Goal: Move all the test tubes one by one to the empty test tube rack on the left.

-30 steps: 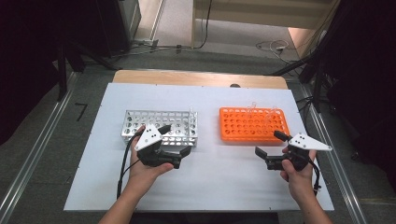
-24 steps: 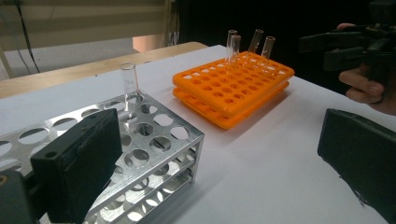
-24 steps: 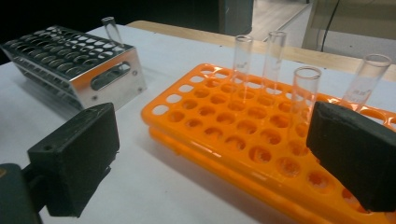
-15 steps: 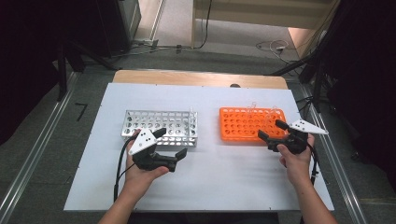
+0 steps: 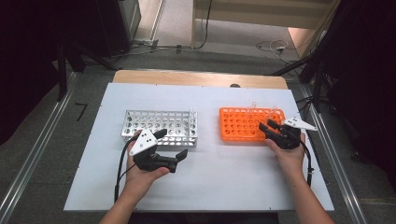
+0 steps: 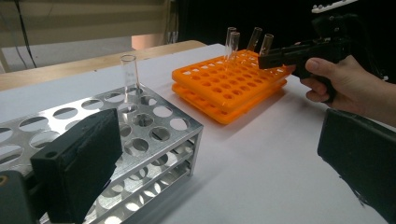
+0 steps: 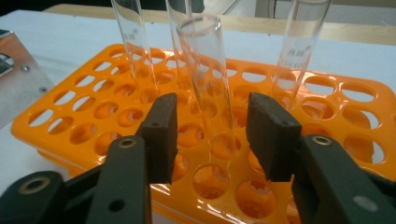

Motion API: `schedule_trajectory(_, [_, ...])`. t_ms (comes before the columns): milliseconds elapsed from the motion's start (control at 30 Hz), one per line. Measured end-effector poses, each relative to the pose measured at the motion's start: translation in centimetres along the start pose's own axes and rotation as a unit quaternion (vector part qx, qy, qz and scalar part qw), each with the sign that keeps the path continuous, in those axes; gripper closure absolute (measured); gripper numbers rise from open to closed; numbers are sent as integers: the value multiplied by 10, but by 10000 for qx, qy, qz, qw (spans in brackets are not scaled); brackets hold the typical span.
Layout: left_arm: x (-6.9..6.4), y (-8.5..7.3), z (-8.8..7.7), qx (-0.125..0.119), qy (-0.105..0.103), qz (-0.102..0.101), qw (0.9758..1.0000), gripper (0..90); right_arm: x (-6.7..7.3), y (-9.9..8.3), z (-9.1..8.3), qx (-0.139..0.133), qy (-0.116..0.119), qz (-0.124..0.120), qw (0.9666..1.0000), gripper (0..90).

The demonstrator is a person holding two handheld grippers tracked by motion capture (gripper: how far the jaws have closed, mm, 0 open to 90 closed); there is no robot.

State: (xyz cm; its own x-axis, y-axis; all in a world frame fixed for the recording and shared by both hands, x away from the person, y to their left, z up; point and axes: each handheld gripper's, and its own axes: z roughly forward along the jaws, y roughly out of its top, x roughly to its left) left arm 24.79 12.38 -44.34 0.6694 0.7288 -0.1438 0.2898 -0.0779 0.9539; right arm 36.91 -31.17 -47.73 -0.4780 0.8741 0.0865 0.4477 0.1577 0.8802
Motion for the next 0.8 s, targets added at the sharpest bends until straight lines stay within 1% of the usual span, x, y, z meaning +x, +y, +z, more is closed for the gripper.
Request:
schedule_trajectory(33, [0, 0, 0, 2, 2, 2, 10000, 0, 0, -1, 1, 7, -31, -27, 10000, 566])
schedule_trajectory(133, [0, 0, 0, -3, 4, -5, 10000, 0, 0, -3, 3, 10, -73, 5, 10000, 586])
schedule_trajectory(167, [0, 0, 0, -4, 7, 0, 10000, 0, 0, -3, 4, 12, -119, -26, 9999, 596])
schedule_trajectory(367, [1, 0, -1, -20, 26, -7, 10000, 0, 4, -6, 5, -18, -198, -146, 9997, 650])
schedule_trajectory(467, [1, 1, 0, -30, 21, -13, 10000, 0, 7, -7, 5, -38, -314, -263, 9992, 665])
schedule_trajectory(567, [0, 1, -1, -20, 19, 0, 10000, 0, 6, -8, 5, -89, -359, -242, 9990, 701])
schedule_trajectory(800, [0, 1, -1, -35, 22, -6, 10000, 0, 6, -12, 4, -193, -391, -273, 9987, 713])
